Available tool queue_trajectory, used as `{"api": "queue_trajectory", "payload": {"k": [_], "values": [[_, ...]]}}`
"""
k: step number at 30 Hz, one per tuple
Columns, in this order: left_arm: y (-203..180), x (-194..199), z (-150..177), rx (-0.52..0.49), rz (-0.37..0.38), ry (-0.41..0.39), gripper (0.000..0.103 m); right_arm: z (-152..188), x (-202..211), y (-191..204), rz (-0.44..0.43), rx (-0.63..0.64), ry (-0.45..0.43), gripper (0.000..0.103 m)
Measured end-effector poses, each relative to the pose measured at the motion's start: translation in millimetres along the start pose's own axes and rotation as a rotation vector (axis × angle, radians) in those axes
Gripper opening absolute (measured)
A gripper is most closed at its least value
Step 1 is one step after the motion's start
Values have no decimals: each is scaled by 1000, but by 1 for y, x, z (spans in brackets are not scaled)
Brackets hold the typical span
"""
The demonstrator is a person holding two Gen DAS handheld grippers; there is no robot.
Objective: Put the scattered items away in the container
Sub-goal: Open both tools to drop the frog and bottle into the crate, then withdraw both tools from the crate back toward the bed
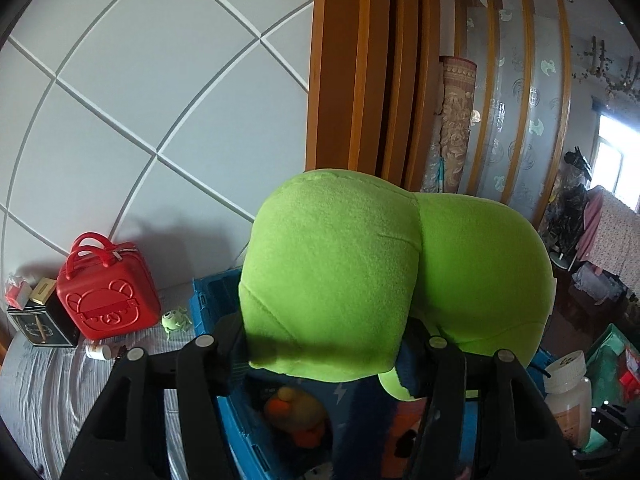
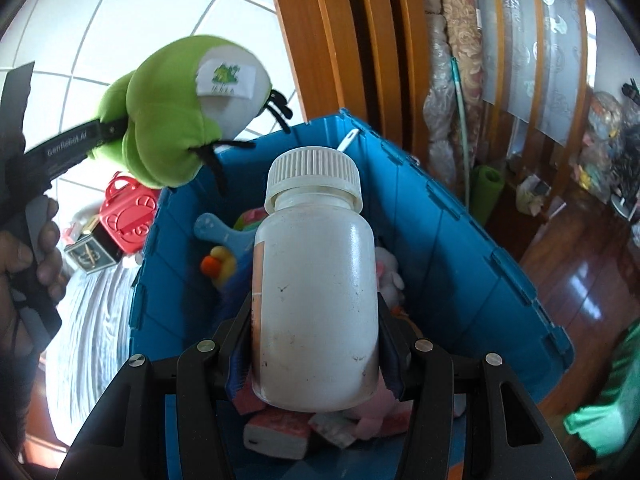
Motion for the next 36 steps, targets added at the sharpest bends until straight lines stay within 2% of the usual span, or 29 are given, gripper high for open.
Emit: {"api": "queue_trajectory", "payload": {"k": [1,2,3,4,5,9,17,22,27,36], "values": [[-6,-3,-5,-19,5,-3,82,-2,0,-1,14,4,-6,52],[-12,-8,-9,-48,1,8,103,-5,-1,-1,36,14,-7,53],[-15,-14,-12,-57,8,32,103,-7,-3,-1,61,28,0,76],[-16,-19,-15,-43,37,63,103,-8,-5,-2,86,34,3,94],[-14,-21,-17,-22,38,73,103,-8,-4,-4,78,27,-12,102],[5,-19,-15,3,-35,49,103,-7,-11,-6,55,19,4,103],[64,-10,1,92,-71,77,103,-13,-16,11,1,35,8,103],[107,5,13,135,-111,87,103,-20,-21,49,-40,73,6,103],[162,35,19,179,-192,60,103,-30,-23,94,-85,131,0,103],[272,115,31,239,-318,-19,103,-49,-24,194,-169,222,-36,103]]}}
Point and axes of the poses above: each gripper's, at about its wrist camera, not at the fingertips, and x roughly against the way its jaws point, y to its left, z to its underside, the point moved 3 cm from there along -x, roughly the way its jaws point, and after that the axes turned 11 degrees about x, right-handed, at the moved point
